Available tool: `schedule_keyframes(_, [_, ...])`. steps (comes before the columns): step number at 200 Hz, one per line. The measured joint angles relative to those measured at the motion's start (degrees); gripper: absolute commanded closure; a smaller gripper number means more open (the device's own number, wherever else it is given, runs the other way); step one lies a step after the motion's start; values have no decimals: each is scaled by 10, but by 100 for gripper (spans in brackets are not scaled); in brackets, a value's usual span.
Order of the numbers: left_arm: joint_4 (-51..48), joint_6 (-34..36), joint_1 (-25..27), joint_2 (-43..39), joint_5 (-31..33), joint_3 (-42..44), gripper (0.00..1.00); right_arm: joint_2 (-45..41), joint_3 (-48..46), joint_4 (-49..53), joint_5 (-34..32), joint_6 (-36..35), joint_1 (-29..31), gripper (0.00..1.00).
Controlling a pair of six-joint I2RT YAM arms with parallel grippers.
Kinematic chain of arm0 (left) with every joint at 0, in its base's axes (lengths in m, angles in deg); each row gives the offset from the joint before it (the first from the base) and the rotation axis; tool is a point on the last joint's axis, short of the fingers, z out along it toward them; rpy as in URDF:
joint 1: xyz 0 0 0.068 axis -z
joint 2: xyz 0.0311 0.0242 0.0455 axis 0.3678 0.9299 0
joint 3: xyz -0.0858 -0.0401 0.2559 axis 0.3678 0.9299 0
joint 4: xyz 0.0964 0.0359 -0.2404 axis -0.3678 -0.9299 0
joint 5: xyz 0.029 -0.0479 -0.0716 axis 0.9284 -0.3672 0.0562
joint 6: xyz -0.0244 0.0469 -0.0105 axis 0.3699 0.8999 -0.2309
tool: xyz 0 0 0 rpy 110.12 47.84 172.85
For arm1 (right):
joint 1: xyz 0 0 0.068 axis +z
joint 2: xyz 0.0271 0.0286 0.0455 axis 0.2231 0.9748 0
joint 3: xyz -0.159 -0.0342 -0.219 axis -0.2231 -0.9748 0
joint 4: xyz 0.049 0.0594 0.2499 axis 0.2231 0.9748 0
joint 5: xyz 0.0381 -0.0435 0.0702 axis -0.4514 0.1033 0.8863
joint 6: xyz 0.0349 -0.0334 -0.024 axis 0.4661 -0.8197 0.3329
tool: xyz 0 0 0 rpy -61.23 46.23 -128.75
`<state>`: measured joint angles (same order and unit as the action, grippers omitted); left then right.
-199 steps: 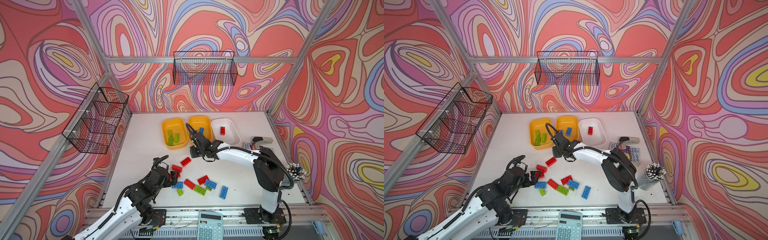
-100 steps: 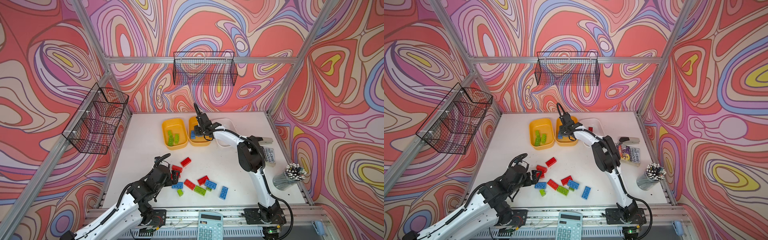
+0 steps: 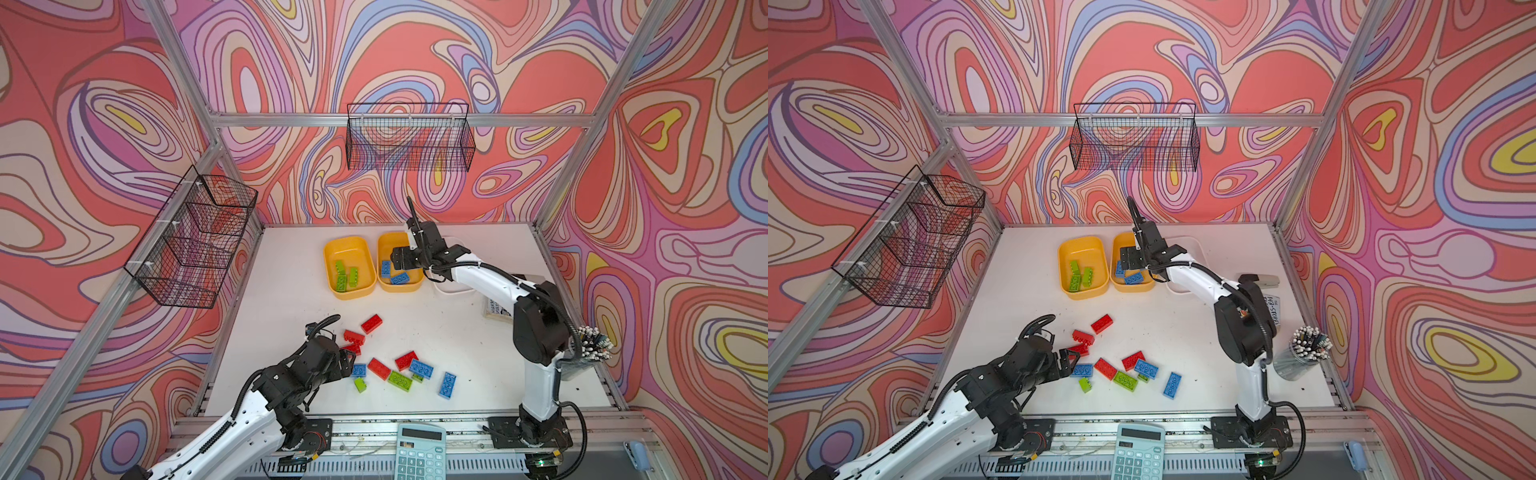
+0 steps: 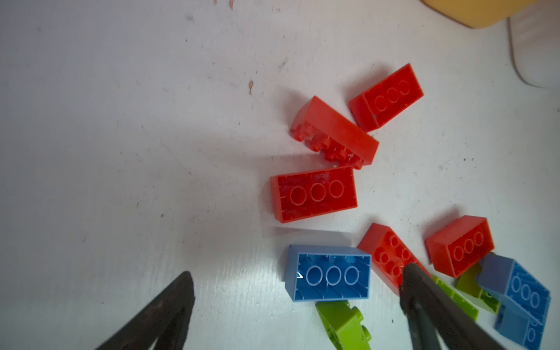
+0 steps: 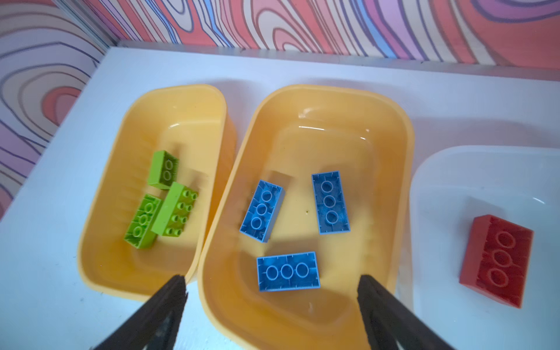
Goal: Sort the legos into containers by color
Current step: 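Draw the right gripper back while the left gripper moves toward the red bricks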
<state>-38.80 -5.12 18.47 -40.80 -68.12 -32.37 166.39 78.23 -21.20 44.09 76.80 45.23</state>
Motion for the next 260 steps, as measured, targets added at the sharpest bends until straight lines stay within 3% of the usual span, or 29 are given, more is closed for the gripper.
schedule_keyframes(85, [11,-29,33,48,-27,11,11,-171,-220,-42,31,23,0,2])
schedule_keyframes(167, [24,-36,111,155,2,-48,11,-239,-288,-27,34,21,0,2])
schedule_keyframes(260, [-22,-99,189,168,68,-88,12,-239,-302,-35,70,25,0,2])
